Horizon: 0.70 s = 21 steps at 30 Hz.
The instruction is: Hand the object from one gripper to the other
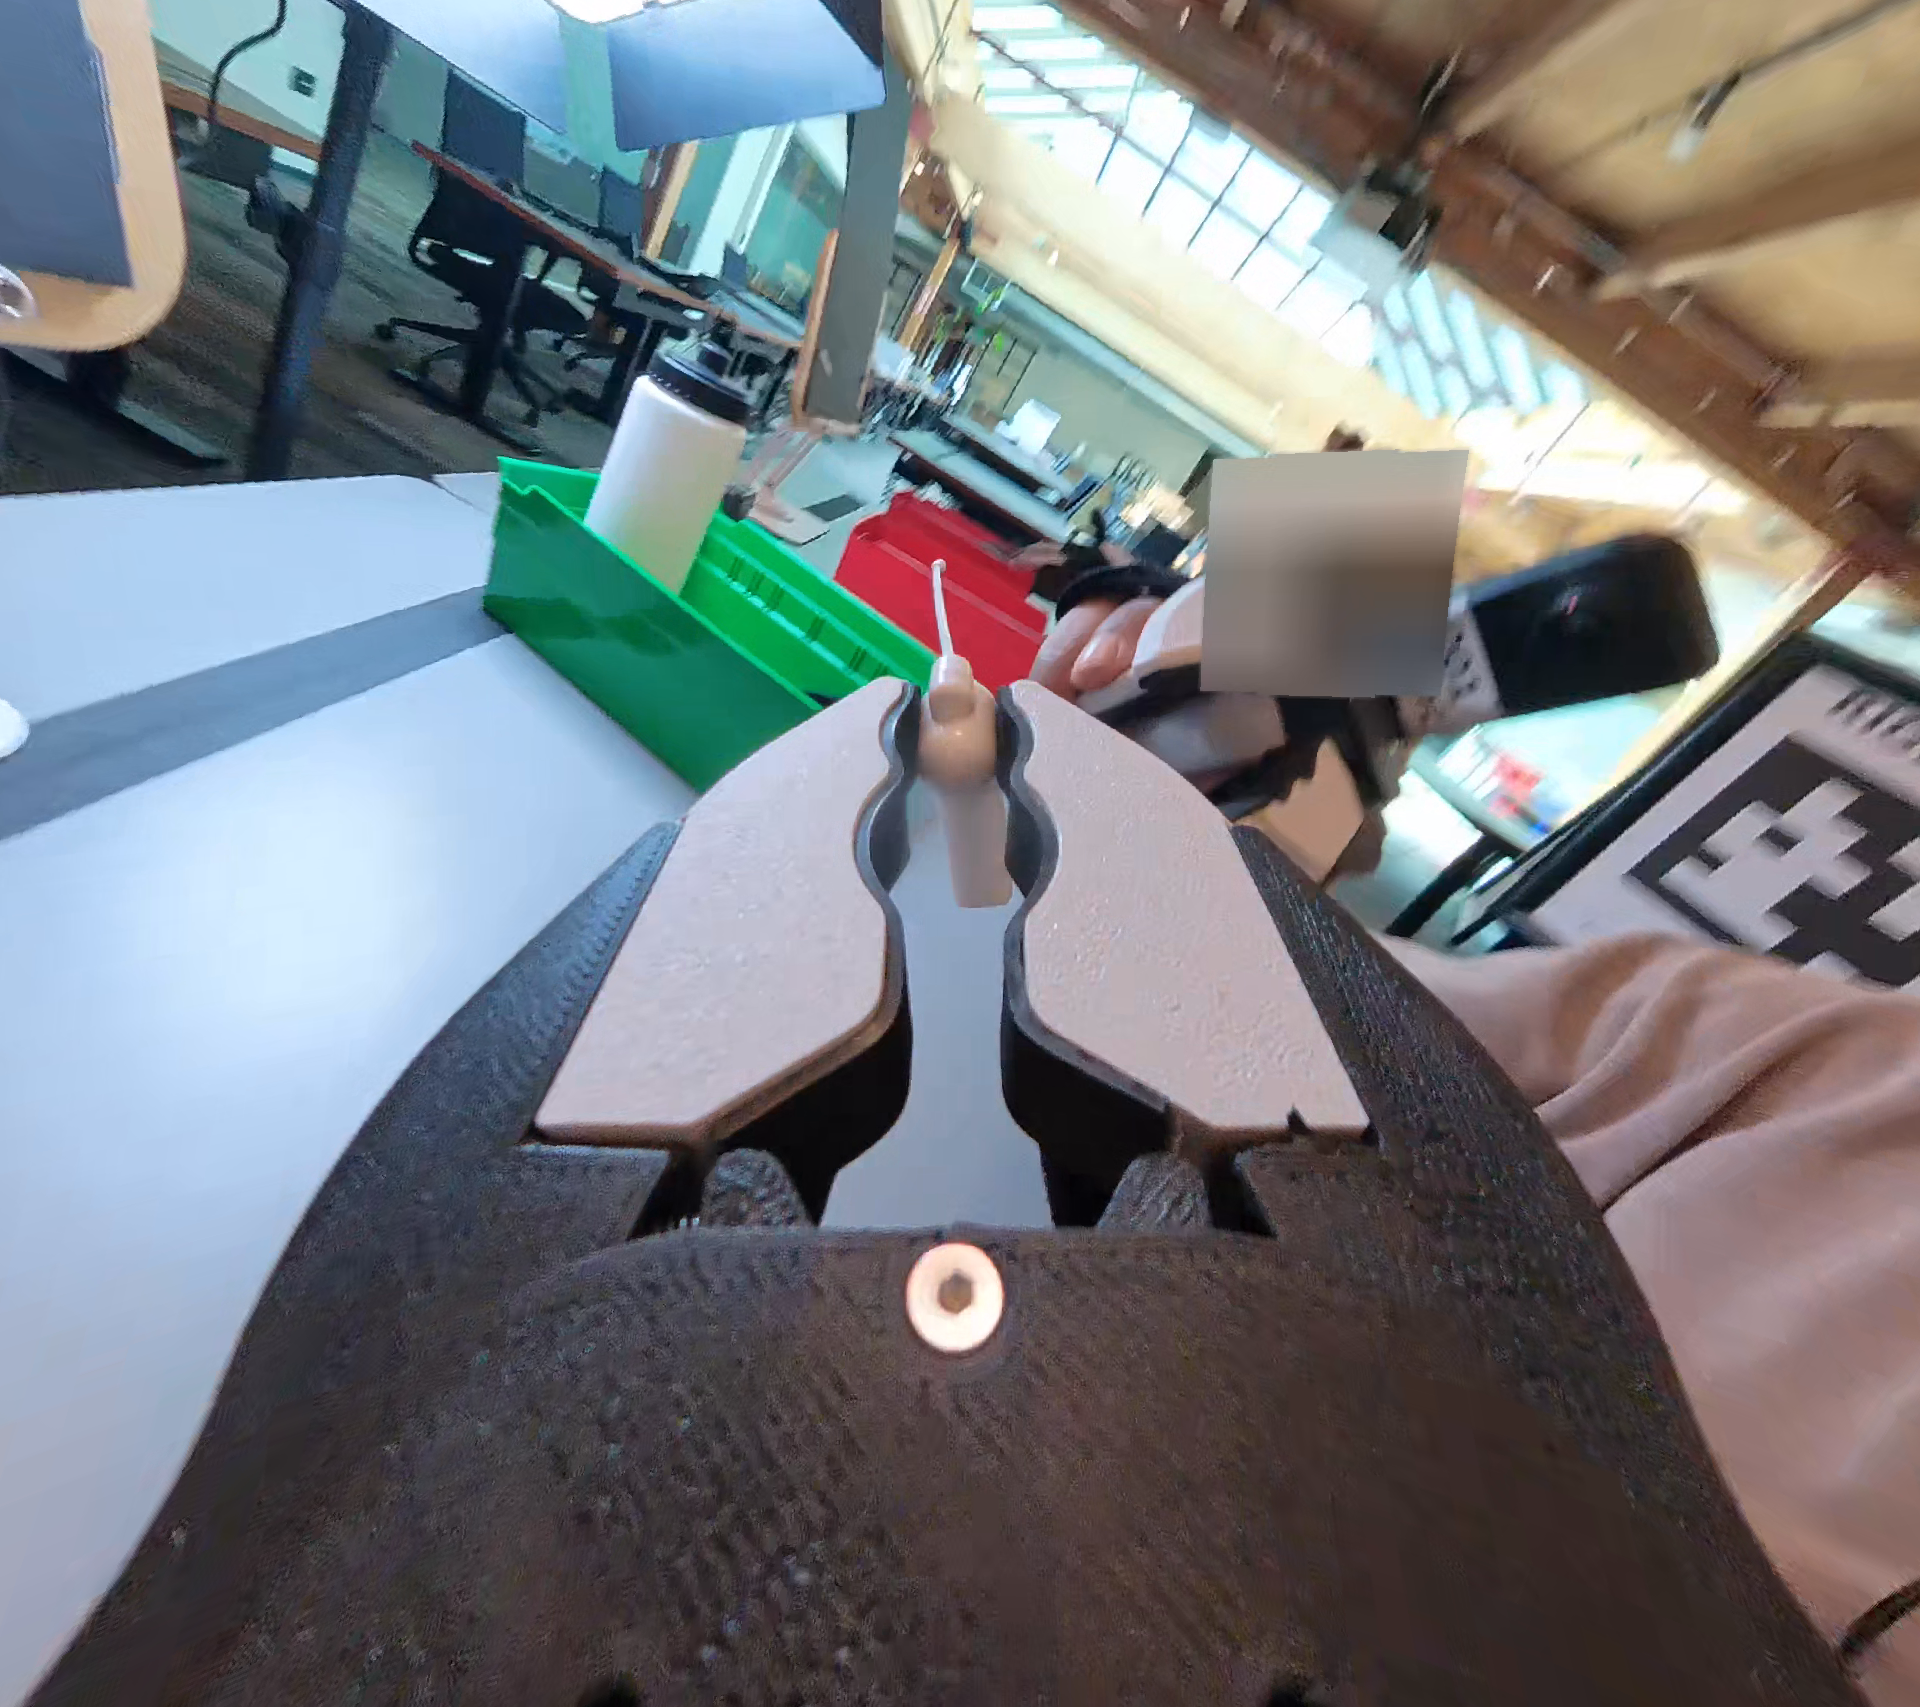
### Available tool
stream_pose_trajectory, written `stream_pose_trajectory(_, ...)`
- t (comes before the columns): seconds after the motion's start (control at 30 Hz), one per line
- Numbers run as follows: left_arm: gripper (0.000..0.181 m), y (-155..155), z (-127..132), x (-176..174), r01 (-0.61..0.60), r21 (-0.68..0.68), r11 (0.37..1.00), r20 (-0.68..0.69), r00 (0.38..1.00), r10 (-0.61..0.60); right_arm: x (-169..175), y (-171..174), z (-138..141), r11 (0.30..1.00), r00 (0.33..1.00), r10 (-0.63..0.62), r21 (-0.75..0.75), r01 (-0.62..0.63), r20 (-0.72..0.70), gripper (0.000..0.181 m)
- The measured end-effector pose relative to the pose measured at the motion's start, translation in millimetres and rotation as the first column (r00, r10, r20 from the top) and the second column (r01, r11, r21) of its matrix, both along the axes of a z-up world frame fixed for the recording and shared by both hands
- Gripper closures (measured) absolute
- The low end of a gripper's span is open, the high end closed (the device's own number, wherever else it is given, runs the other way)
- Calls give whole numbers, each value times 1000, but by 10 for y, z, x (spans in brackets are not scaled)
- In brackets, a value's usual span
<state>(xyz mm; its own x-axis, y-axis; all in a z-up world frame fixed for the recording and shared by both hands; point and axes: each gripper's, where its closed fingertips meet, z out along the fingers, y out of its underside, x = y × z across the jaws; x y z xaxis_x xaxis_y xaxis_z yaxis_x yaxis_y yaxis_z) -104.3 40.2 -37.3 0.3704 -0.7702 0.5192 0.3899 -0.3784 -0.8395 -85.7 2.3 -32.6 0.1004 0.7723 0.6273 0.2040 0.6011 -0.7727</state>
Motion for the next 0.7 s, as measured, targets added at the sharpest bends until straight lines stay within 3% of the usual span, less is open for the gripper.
stream_pose_trajectory(0.17, 168, 18, 41, 71, 33, -91, 995, 221, 975, -12, -145, 10, 4, 981, 983, -103, 147, 126, -151, 141)
stream_pose_trajectory(0.33, 168, -60, 197, 87, 74, -90, 993, 360, 932, -36, -114, 52, 58, 972, 963, -133, 157, 173, -236, 144)
stream_pose_trajectory(0.6, 168, -227, 356, 244, 141, -78, 987, 458, 884, -90, -38, 43, 160, 937, 940, -171, 247, 248, -295, 166)
stream_pose_trajectory(0.7, 167, -268, 387, 262, 165, -45, 985, 430, 893, -130, 15, 34, 229, 962, 945, -139, 186, 200, -296, 167)
